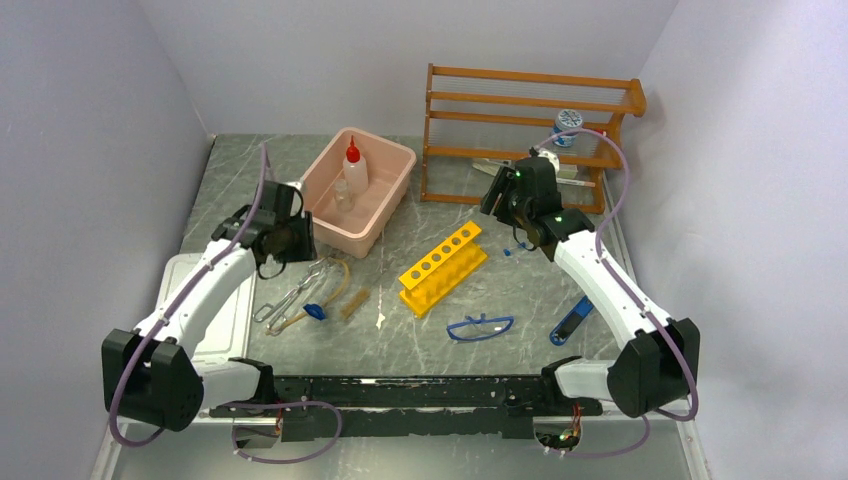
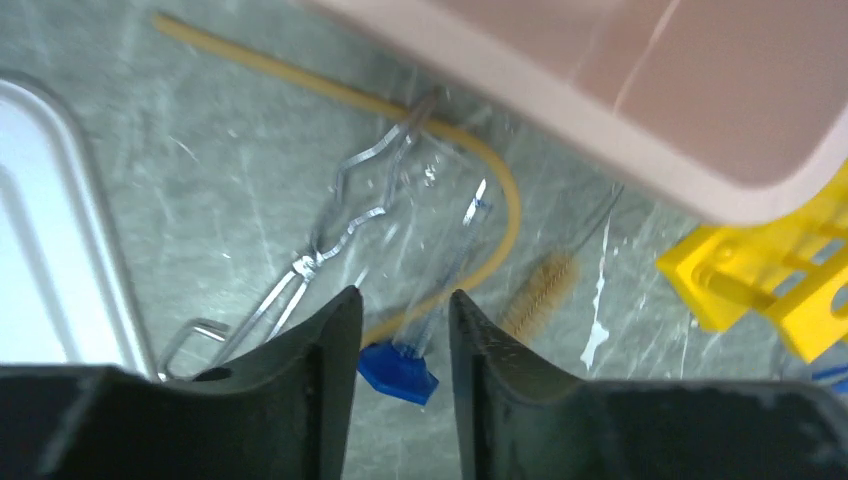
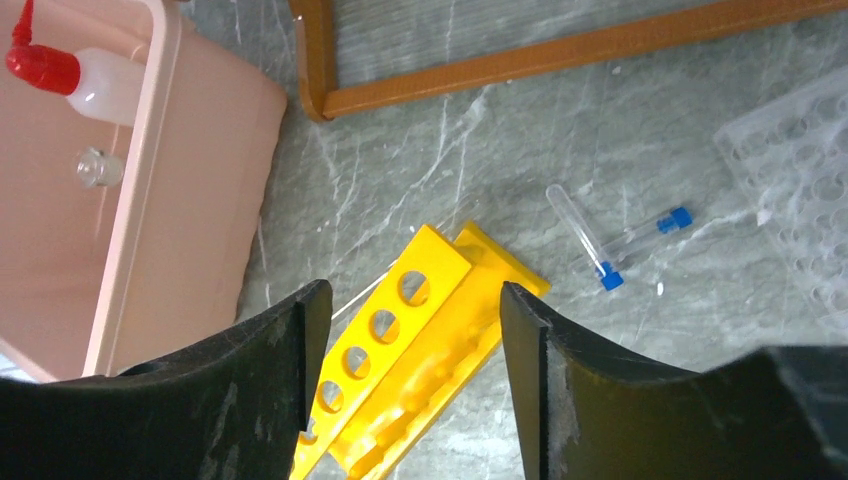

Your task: Organize the chemistry lab equipment

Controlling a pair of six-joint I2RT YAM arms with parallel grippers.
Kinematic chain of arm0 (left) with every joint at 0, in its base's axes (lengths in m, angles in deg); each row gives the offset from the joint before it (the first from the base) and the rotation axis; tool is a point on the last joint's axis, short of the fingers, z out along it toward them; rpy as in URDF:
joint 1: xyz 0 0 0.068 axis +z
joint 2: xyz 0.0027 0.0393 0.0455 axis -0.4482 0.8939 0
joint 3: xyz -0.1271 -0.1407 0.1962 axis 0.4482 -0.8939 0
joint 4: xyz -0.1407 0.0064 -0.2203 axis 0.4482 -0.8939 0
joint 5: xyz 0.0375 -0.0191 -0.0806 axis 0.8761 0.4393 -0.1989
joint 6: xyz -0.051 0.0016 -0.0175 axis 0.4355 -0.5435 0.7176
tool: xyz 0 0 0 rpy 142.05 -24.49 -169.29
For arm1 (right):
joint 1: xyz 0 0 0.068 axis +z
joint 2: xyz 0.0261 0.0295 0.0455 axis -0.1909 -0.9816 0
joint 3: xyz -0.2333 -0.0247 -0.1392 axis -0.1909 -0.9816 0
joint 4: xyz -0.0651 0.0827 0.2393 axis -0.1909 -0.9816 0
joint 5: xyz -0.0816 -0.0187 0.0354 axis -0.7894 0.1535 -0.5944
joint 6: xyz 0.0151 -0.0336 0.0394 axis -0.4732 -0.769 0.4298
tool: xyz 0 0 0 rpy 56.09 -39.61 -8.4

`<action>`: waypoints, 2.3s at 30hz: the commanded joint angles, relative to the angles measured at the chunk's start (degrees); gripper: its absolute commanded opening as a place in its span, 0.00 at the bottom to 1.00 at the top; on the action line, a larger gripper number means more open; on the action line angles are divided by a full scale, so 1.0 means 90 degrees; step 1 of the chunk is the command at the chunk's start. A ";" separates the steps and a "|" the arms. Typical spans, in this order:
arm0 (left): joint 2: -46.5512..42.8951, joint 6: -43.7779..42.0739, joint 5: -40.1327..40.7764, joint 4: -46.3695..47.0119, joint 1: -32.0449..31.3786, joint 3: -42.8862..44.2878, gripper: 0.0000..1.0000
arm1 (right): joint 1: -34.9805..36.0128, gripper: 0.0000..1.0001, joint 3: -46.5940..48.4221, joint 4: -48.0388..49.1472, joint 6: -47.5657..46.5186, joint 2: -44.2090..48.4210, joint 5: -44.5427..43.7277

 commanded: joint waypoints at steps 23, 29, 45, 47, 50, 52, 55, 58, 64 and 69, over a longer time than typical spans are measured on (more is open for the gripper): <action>0.1008 0.0175 -0.0487 0.1452 -0.0578 -0.1727 0.43 | 0.0022 0.58 -0.0846 0.0289 0.0646 0.0675 0.0619; 0.1159 0.0560 -0.0235 0.1463 -0.1092 -0.1791 0.45 | 0.0021 0.58 -0.0867 0.0282 0.0627 0.0688 0.0627; -0.0421 0.1560 0.0851 0.1546 -0.1584 -0.2195 0.57 | 0.0016 0.58 -0.0793 0.0143 0.0429 0.0747 0.0711; -0.0603 0.1863 0.0963 0.1366 -0.1584 -0.2360 0.59 | 0.0016 0.58 -0.0819 0.0129 0.0434 0.0781 0.0739; -0.0802 0.2131 0.0878 0.1322 -0.1584 -0.2618 0.60 | 0.0021 0.58 -0.0854 0.0117 0.0435 0.0816 0.0784; -0.0829 0.2225 0.0773 0.1394 -0.1584 -0.2751 0.54 | 0.0017 0.58 -0.0868 0.0121 0.0426 0.0824 0.0811; -0.0780 0.2203 0.0675 0.1533 -0.1584 -0.2843 0.47 | 0.0014 0.58 -0.0865 0.0106 0.0411 0.0845 0.0850; -0.0584 0.2054 0.0538 0.1627 -0.1583 -0.2856 0.46 | 0.0022 0.58 -0.0902 0.0097 0.0413 0.0910 0.0843; -0.0360 0.1964 0.0287 0.1728 -0.1722 -0.2875 0.41 | 0.0028 0.58 -0.1018 0.0070 0.0458 0.1110 0.0838; -0.0162 0.2066 0.0404 0.1412 -0.1941 -0.2738 0.30 | 0.0027 0.58 -0.1091 0.0068 0.0497 0.1235 0.0833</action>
